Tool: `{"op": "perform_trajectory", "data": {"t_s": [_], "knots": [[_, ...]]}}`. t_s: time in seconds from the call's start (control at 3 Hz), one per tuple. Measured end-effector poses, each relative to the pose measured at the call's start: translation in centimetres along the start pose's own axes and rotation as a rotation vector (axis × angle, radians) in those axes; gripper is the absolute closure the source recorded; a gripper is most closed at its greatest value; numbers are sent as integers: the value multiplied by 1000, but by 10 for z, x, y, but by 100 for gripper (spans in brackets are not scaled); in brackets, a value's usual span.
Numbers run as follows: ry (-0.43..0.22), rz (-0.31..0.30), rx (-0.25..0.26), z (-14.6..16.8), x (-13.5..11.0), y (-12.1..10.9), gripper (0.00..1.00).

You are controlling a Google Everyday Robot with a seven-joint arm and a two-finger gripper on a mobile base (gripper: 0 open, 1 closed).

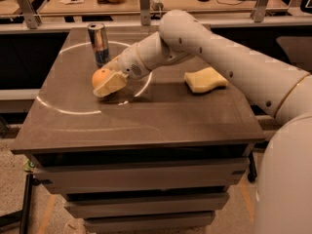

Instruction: Pick orange

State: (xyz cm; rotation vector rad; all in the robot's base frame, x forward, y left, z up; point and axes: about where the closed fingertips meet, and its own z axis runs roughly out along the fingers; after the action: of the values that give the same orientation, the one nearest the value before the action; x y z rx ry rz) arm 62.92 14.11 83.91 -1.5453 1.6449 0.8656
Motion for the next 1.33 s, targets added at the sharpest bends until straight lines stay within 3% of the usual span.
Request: {"op": "perform_trajectory", "data": {"t_s": [0.33,0.67,1.0,1.33], "knots": [[2,-10,-10,1,-1,0,62],[-47,-22,6,-3,-12,-2,85],[-155,-62,49,-19,-46,-6,100],[-231,-116,83,-45,-84,-9,100]]}}
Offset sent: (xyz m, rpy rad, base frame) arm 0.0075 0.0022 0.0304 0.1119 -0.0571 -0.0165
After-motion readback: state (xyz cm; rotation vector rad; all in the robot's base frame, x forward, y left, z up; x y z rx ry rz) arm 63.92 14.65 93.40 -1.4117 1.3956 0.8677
